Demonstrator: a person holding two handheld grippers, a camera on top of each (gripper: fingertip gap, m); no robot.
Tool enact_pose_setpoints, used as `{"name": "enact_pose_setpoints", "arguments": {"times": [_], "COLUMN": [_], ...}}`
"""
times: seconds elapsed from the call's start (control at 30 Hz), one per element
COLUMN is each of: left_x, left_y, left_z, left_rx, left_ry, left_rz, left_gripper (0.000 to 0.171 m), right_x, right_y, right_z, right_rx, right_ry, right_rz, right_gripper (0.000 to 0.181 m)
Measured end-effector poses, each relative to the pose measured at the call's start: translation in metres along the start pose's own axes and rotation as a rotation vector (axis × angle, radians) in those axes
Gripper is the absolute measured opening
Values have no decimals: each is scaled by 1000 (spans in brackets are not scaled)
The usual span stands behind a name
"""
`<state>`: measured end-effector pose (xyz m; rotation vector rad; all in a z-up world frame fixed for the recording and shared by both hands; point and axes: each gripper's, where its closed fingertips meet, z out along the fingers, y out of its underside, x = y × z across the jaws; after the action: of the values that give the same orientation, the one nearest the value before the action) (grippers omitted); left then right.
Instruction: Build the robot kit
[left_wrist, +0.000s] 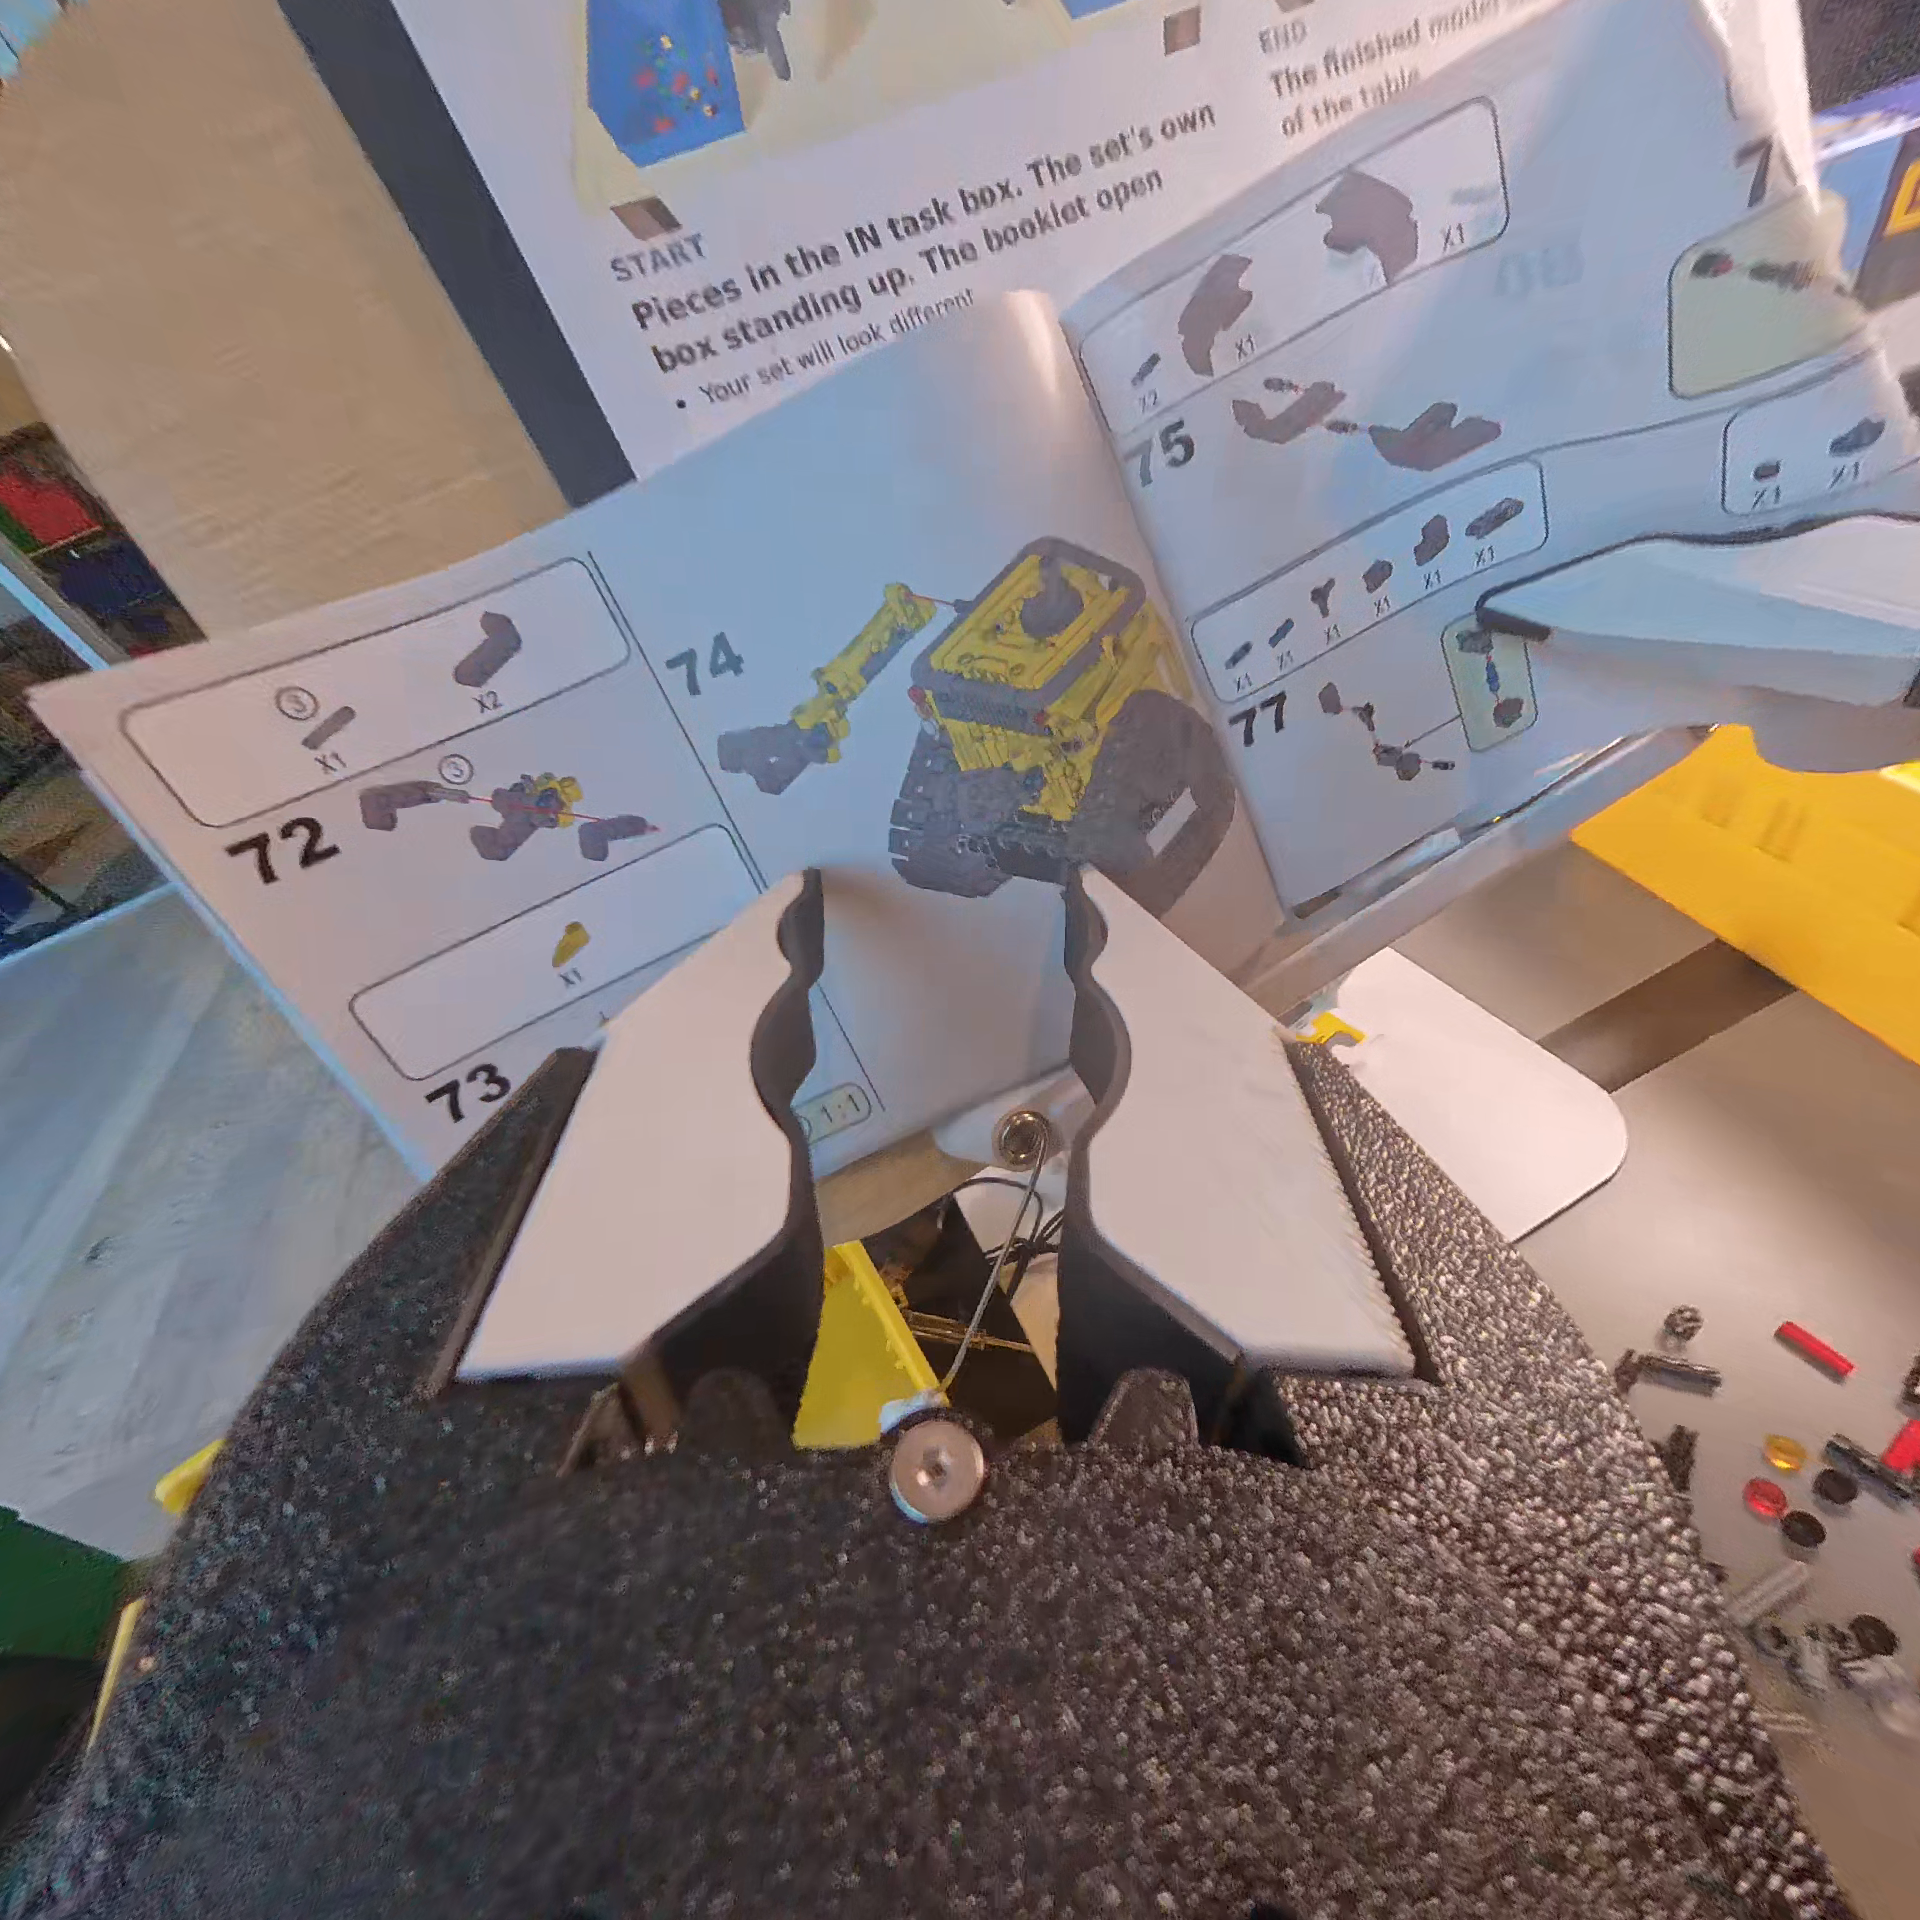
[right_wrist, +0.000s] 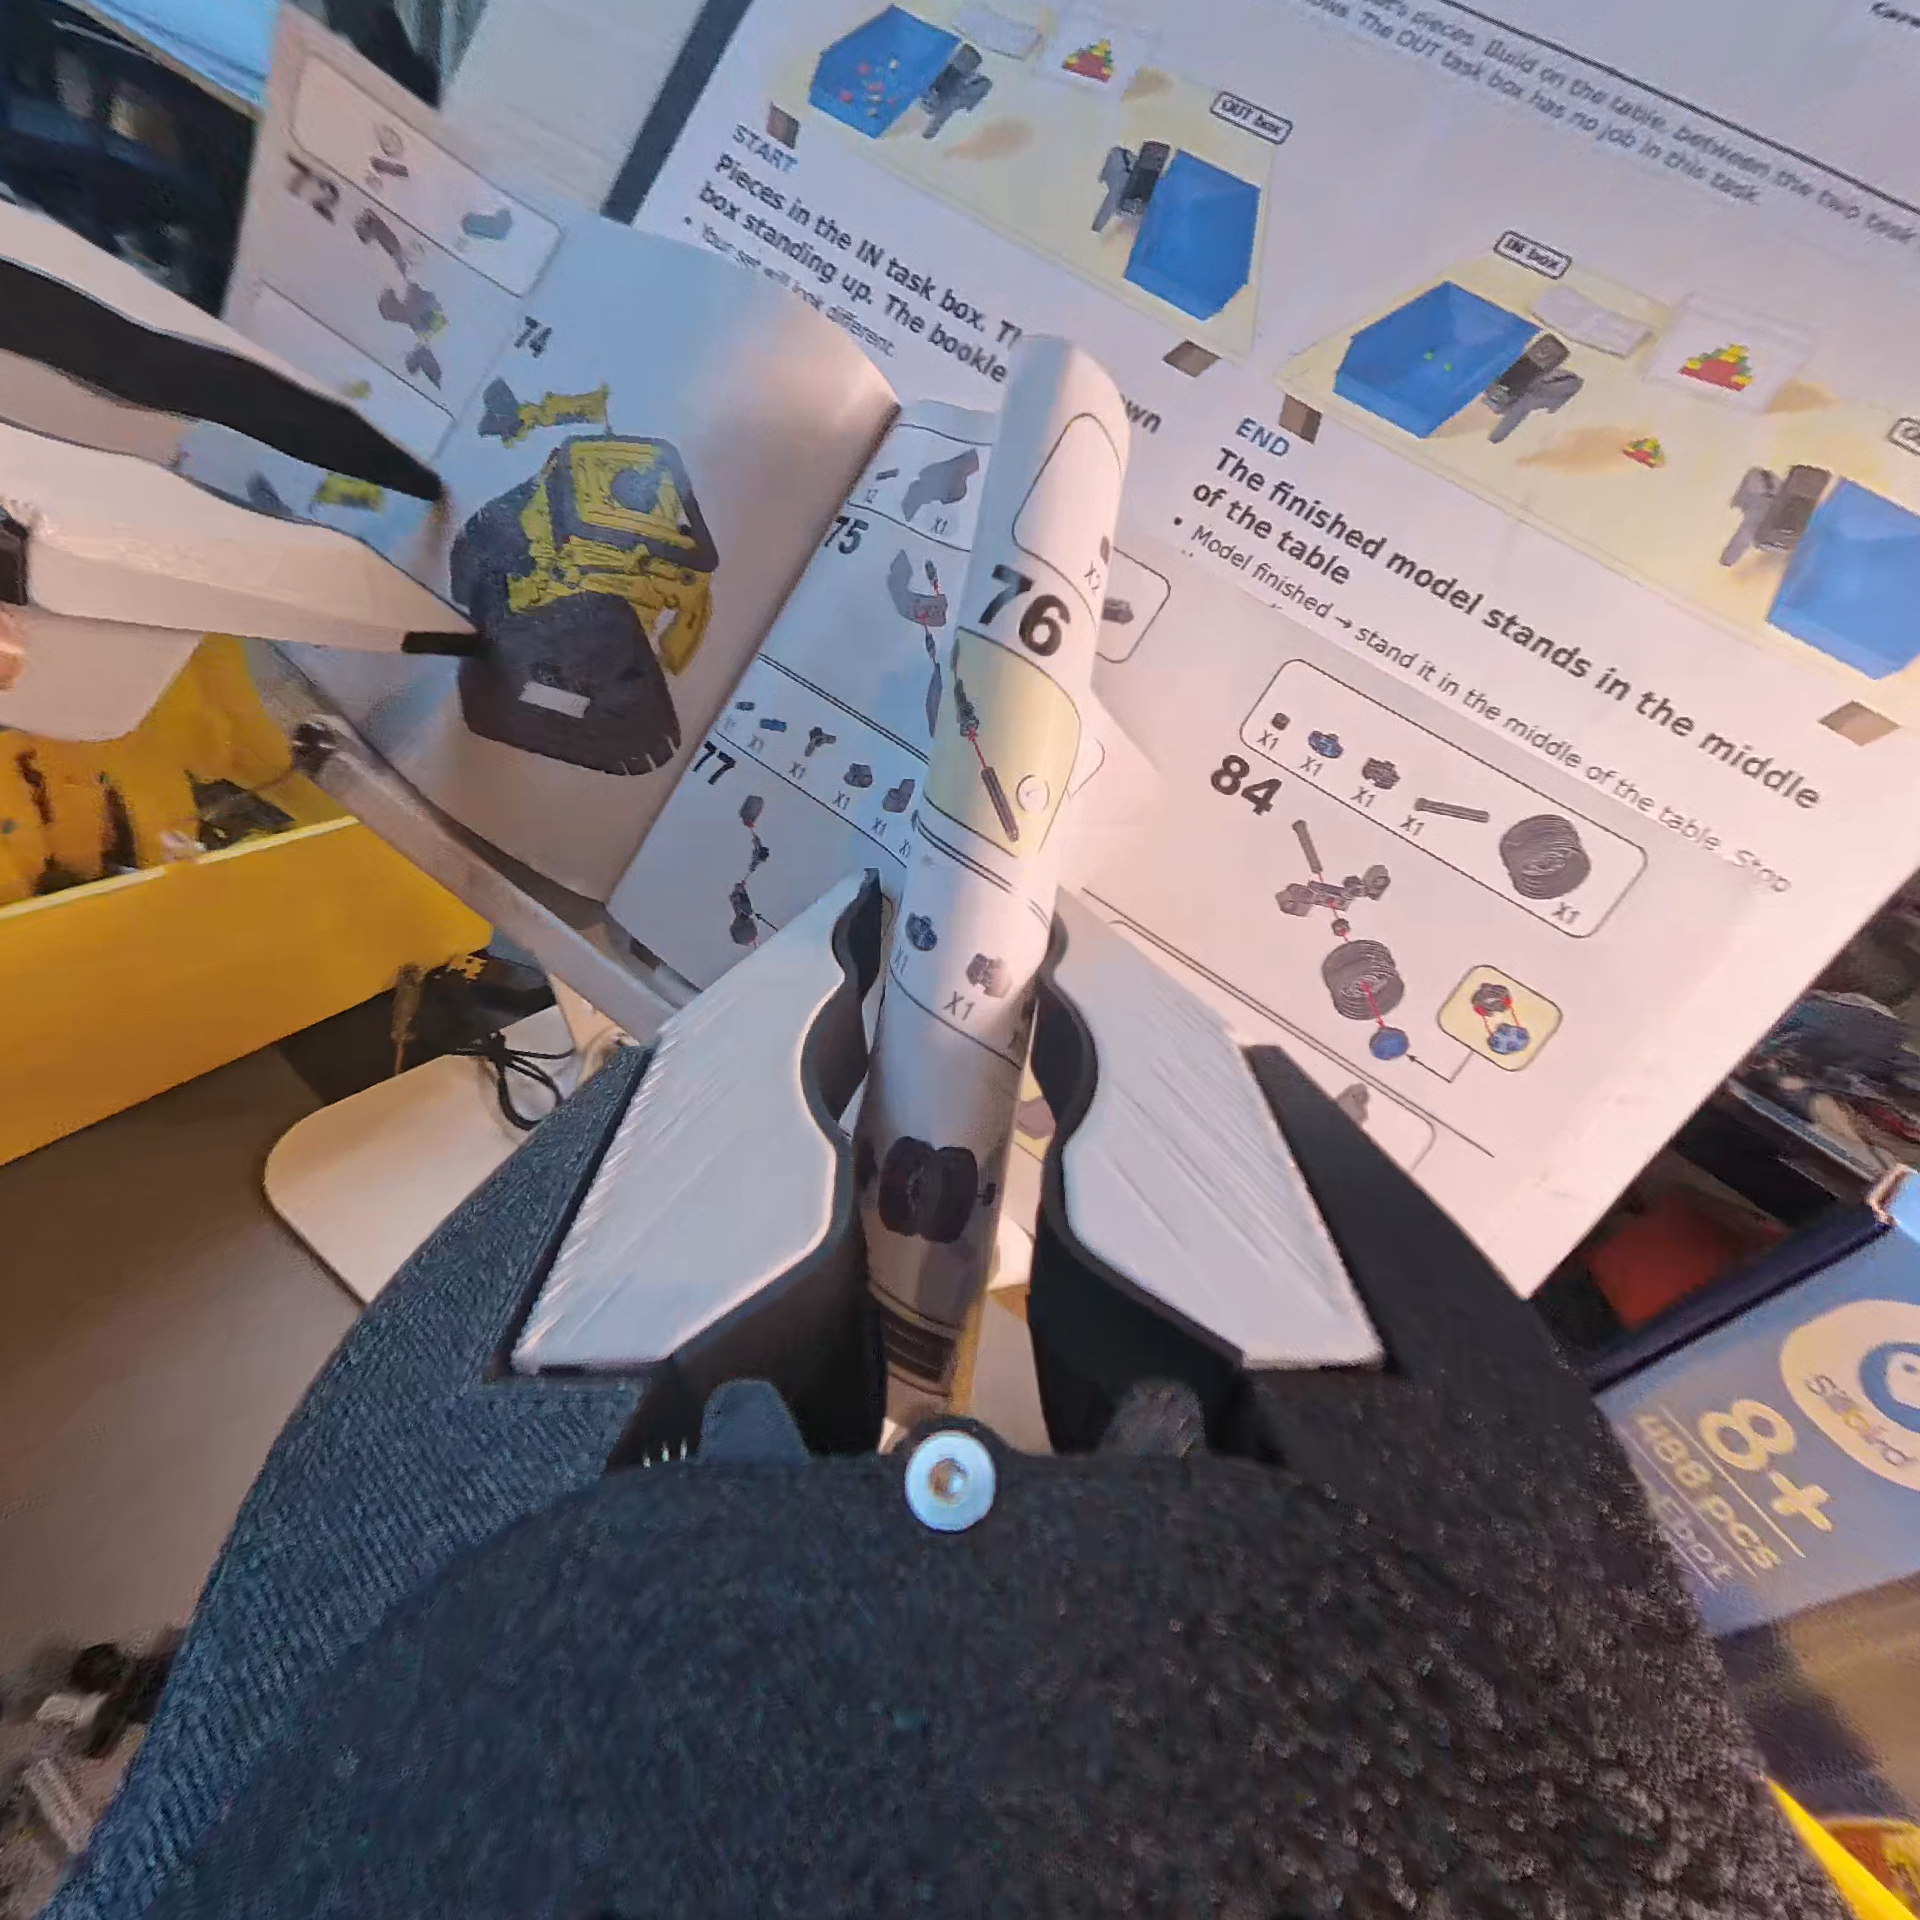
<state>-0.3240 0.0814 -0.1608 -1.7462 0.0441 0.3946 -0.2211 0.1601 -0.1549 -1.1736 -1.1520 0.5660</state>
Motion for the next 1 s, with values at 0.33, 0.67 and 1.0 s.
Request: {"name": "enact_pose_setpoints", "arguments": {"times": [0.33, 0.67, 1.0], "left_x": [53, 24, -30], "left_y": [-77, -47, -39], "left_z": [-47, -26, -33], "left_rx": [207, 95, 94], "left_ry": [438, 319, 273], "left_rz": [-427, -404, -445], "left_gripper": [66, 25, 28], "right_x": [-72, -135, -33], "right_y": [-44, -50, -33], "right_z": [-7, -22, 13], "right_rx": [143, 174, 66], "right_ry": [-238, -551, -144], "right_rz": [-45, -93, -11], "right_gripper": [35, 78, 54]}}
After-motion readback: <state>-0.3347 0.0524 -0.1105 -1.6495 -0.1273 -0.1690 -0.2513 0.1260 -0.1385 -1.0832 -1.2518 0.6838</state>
